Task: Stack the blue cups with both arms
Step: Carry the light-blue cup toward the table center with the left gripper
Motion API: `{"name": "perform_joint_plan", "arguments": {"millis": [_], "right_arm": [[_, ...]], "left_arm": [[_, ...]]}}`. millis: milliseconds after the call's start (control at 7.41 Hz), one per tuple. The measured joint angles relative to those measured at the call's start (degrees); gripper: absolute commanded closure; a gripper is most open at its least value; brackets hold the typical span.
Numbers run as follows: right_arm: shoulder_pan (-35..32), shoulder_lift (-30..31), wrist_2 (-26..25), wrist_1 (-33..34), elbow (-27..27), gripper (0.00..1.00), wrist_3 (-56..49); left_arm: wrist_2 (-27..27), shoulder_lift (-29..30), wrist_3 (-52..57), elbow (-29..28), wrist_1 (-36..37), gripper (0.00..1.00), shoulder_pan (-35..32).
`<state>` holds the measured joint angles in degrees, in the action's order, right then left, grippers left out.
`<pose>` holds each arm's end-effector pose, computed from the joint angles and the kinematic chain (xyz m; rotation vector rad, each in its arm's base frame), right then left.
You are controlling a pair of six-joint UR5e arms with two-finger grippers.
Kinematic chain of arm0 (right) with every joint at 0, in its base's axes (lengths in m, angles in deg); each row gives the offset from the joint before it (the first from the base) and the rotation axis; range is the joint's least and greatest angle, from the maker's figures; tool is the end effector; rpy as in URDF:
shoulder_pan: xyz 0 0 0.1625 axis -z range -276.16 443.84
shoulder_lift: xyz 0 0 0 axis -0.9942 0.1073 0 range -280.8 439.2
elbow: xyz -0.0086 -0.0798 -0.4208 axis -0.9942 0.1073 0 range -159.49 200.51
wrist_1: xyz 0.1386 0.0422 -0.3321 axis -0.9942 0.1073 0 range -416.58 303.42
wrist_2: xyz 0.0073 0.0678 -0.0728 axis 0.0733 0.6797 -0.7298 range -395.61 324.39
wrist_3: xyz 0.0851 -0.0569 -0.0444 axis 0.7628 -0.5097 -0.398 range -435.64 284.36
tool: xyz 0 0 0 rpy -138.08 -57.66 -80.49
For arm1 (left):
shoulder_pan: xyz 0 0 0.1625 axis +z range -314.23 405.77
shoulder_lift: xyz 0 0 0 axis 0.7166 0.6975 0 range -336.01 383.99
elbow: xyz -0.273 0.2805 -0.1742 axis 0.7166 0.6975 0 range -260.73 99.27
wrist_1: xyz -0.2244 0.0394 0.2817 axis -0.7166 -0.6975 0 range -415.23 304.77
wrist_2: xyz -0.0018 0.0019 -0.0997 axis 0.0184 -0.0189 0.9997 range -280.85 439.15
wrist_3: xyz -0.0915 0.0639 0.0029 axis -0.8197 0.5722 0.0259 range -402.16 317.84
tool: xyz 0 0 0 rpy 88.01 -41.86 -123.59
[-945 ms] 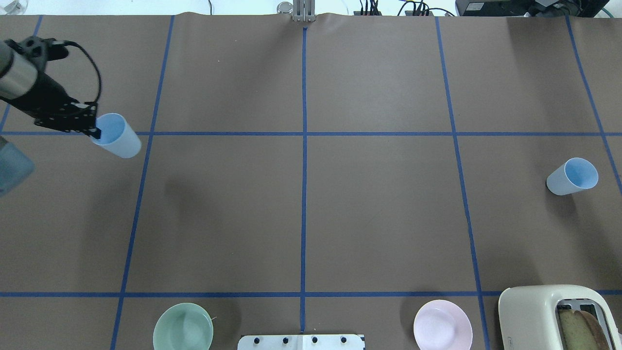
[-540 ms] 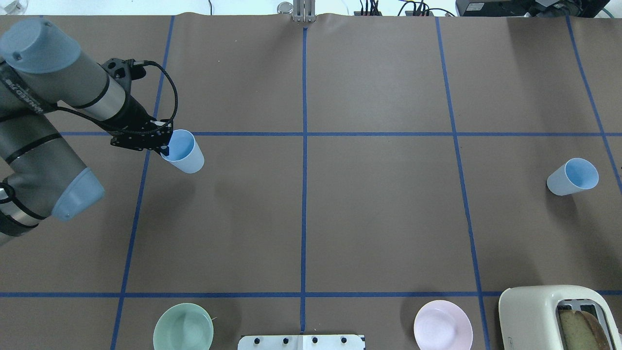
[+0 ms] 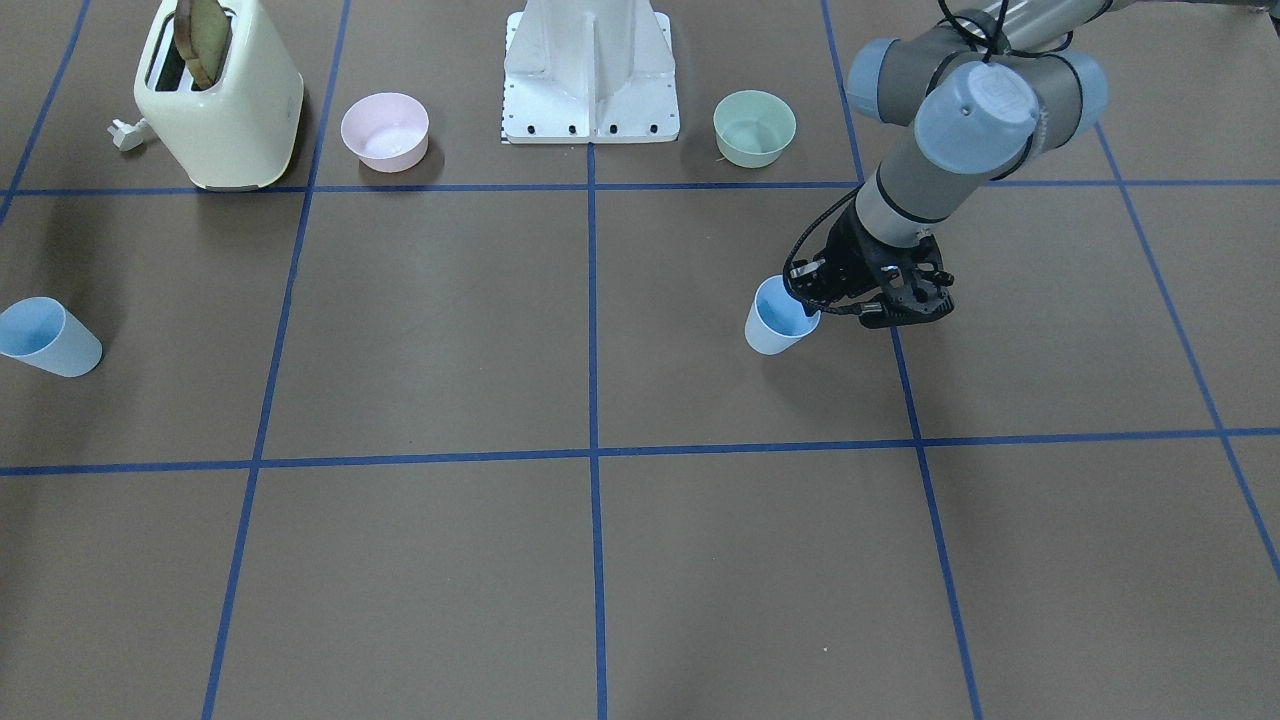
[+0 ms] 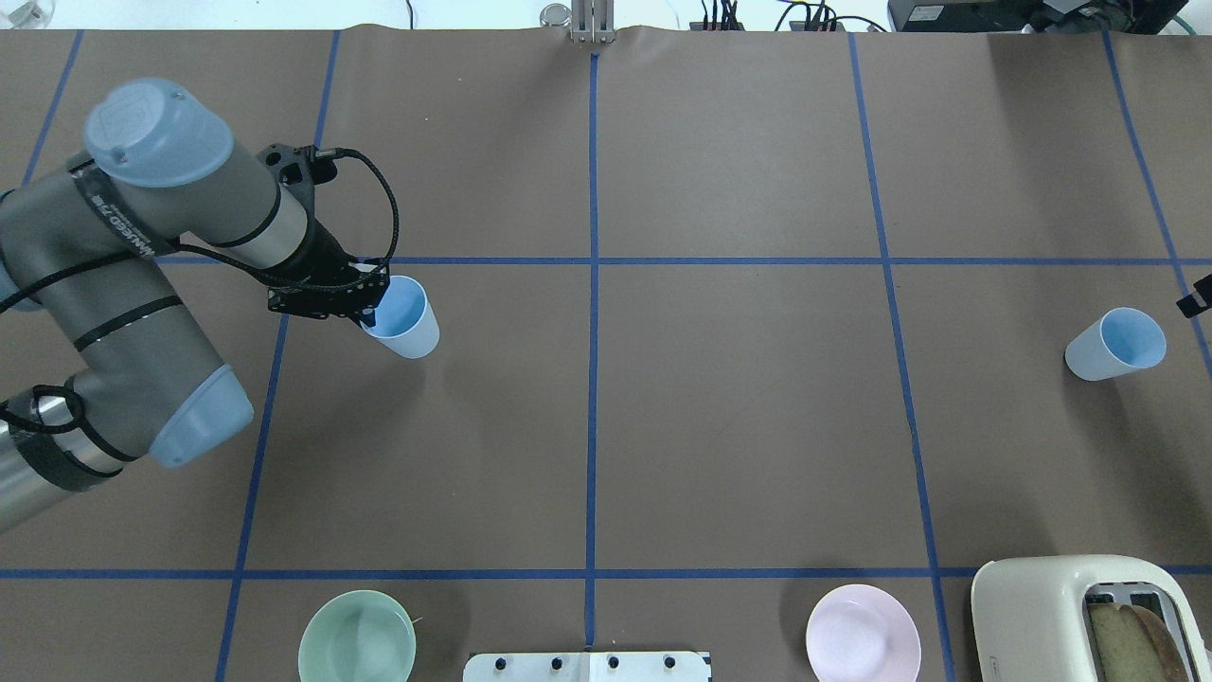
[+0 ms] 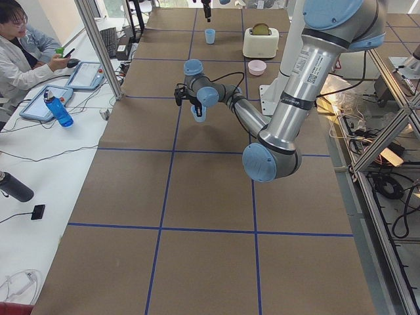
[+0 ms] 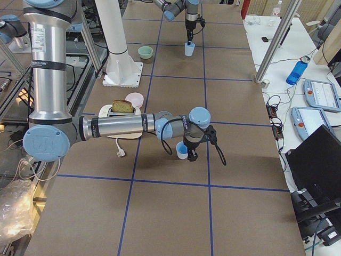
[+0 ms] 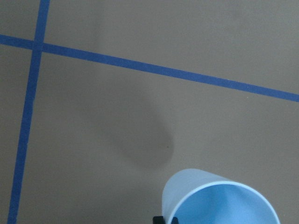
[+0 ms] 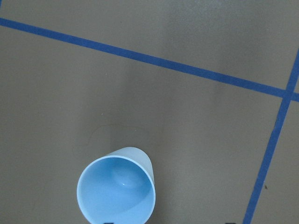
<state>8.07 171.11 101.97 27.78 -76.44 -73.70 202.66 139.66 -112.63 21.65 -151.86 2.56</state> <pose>-0.0572 -0.4325 0.6165 0.0575 -0.8471 -0.2790 0.3789 -0.4543 0.3371 -0.0793 0.9339 -0.1547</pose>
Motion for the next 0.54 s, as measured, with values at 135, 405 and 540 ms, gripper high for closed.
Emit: {"name": "perform_joint_plan", "arguments": {"millis": [135,405,540], "right_arm": [[0.1,-0.3,0.0,-0.4,0.4,0.16,0.0],[0.2,-0.5,0.0,-0.7,0.5,0.18,0.0],[0.2,-0.6,0.0,-0.7,0.5,0.22,0.0]], "left_arm": [[-1.2,3.2,-1.6,0.8,4.3,1.00,1.4],[-6.0,8.9,-5.8,1.0,10.4,1.00,6.8],[-7.6,10.7,-7.3,0.3,11.2,1.00,8.7]]}}
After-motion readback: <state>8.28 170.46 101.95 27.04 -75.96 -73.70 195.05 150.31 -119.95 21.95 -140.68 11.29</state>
